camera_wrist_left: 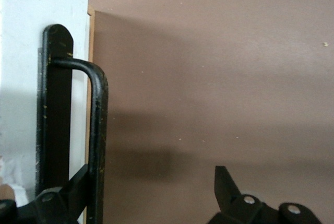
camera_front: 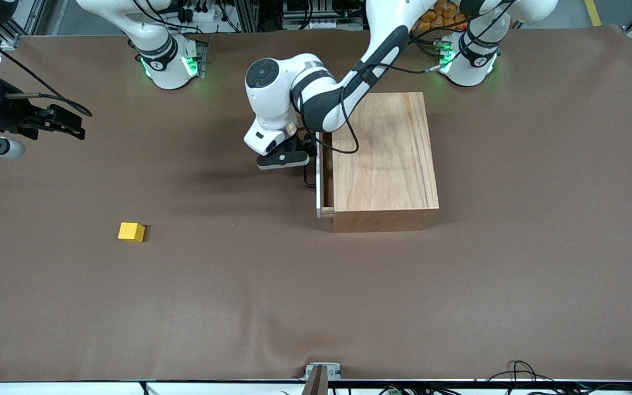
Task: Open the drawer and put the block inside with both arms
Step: 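Pull the drawer handle outward with the left gripper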
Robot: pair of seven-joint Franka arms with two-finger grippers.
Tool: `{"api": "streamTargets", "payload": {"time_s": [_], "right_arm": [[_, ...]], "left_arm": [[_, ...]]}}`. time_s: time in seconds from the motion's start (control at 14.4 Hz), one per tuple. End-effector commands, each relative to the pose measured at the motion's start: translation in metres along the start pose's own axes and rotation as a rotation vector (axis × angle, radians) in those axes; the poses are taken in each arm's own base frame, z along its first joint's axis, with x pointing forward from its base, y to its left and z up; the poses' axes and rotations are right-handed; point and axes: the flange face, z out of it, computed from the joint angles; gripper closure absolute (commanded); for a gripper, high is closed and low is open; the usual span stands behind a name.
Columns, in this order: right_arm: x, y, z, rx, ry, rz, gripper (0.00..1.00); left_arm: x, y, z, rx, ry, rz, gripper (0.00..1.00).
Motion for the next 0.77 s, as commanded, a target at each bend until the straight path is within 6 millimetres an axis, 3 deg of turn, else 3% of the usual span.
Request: {"api": "streamTargets", "payload": {"time_s": [0.0,0.42,0.7], "right_arm": [[-0.004,0.000,0.000,-0.005,0.002,0.011,0.00],[-0.004,-0.002,-0.002,-0.005,0.008,0.008,0.00],[-0.005,0.007,-0.001,-0.005,-0.003,0.012,0.00]], "left_arm": [[-0.011,0.016,-0.005,-0.039,0.028,0.016,0.00],[-0.012,0.022,-0.010,-0.080,0.042,0.021,0.00],[-0.018,0.031,-0.016,-0.134,0.060,0.032,0.00]]}}
